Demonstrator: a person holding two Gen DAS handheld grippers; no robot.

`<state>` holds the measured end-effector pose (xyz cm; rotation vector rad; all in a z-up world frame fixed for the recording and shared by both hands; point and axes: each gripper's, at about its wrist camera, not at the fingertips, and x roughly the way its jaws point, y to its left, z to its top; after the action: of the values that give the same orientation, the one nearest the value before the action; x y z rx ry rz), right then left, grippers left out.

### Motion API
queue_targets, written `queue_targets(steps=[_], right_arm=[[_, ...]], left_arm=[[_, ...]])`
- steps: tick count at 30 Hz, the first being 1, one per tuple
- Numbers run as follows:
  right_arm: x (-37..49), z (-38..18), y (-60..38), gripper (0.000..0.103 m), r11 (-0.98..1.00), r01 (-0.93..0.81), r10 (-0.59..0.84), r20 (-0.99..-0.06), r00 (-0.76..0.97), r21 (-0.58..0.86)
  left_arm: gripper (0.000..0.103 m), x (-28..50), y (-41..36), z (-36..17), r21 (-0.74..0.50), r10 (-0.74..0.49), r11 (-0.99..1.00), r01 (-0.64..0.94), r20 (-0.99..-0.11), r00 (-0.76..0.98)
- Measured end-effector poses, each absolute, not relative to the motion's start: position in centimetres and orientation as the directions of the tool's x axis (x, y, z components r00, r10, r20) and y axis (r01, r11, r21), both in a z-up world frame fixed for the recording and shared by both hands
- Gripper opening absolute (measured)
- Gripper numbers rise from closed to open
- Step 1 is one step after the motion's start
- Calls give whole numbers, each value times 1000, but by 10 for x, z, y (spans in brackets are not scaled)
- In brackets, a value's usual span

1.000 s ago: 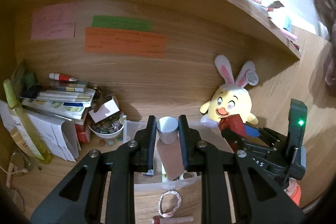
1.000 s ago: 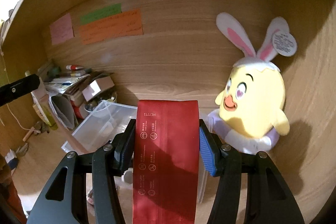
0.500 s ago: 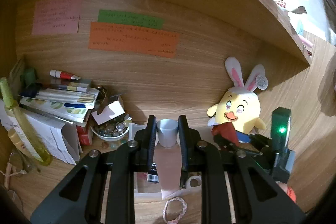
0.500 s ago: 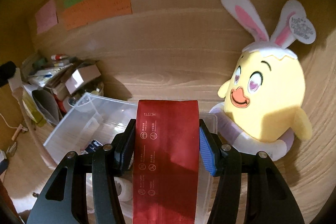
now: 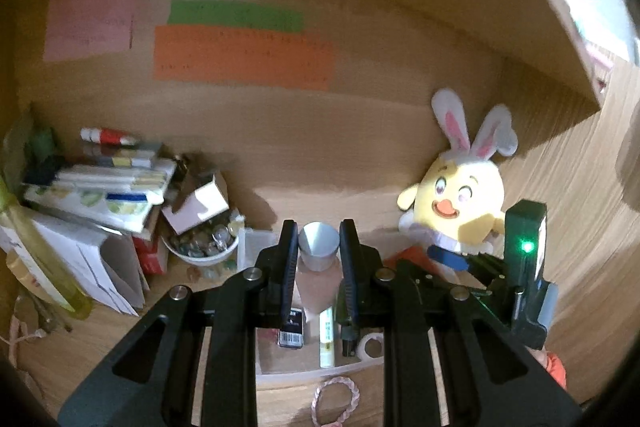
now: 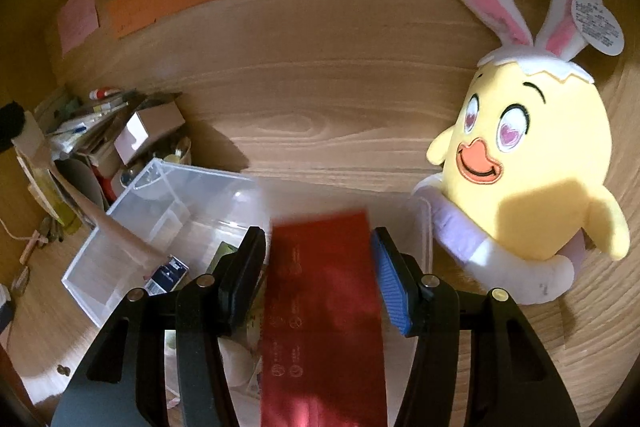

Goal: Organize objects

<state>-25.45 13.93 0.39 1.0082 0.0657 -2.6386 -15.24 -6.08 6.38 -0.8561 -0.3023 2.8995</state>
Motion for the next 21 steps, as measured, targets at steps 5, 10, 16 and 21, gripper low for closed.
queue_targets(steps=[5, 10, 16, 21], right_arm=[[-254, -1, 134, 51, -945, 322, -274, -672, -688, 56], [-253, 0, 135, 51, -940, 334, -288, -679, -675, 67], [-251, 1, 135, 51, -937, 342, -300, -682, -667, 77], [-245, 5, 134, 51, -934, 351, -306, -676, -671, 75]], left_arm=[[20, -164, -57, 46, -227, 175, -973, -51, -571, -802], [20, -169, -58, 35, -223, 164, -974, -34, -598, -785], [24, -175, -67, 29, -233, 150, -973, -3, -619, -771], [29, -170, -65, 28, -212, 135, -977, -1, -619, -774]])
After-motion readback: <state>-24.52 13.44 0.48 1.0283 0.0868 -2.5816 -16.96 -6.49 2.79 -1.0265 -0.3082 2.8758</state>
